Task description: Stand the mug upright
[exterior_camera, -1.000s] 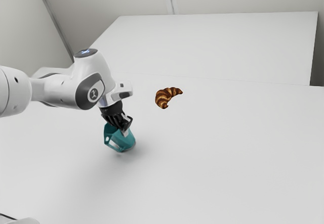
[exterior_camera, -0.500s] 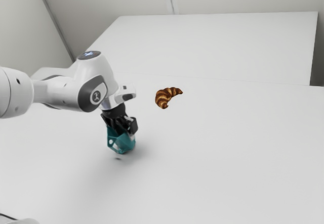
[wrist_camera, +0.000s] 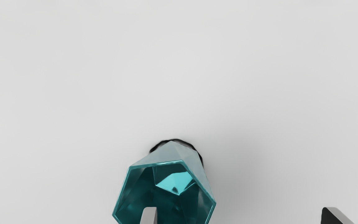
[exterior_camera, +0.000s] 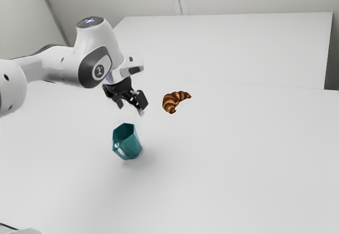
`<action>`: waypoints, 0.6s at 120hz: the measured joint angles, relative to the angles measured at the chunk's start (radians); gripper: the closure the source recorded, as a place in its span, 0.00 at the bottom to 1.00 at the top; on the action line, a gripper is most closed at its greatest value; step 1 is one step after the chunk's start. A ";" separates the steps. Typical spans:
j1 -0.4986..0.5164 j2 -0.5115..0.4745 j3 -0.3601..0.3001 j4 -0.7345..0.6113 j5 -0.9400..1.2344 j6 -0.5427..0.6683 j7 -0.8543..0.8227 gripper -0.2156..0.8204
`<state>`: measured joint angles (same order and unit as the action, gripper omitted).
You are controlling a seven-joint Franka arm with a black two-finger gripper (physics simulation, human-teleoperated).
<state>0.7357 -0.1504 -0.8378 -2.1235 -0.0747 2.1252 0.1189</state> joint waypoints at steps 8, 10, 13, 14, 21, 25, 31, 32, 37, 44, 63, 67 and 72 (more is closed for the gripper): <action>0.004 0.008 0.000 0.095 0.000 -0.075 -0.001 0.23; 0.004 0.008 0.000 0.115 0.000 -0.092 -0.001 0.23; 0.002 0.009 0.000 0.143 0.000 -0.119 -0.001 0.23; 0.001 0.009 0.000 0.151 0.000 -0.128 -0.001 0.22; -0.003 0.009 -0.002 0.200 0.000 -0.183 0.000 0.22; -0.006 0.012 -0.003 0.234 0.000 -0.214 0.000 0.22; -0.013 0.036 0.003 0.289 0.000 -0.259 -0.001 0.22; -0.016 0.042 0.006 0.297 0.000 -0.266 -0.001 0.22; -0.076 0.070 0.065 0.336 0.001 -0.295 -0.001 0.22; -0.220 0.087 0.213 0.370 0.002 -0.332 -0.002 0.21; -0.585 0.161 0.559 0.535 0.056 -0.467 -0.021 0.21; -0.641 0.166 0.615 0.548 0.064 -0.490 -0.026 0.21; -0.700 0.169 0.676 0.558 0.071 -0.513 -0.033 0.21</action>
<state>0.0359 0.0181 -0.1621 -1.5655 -0.0034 1.6118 0.0855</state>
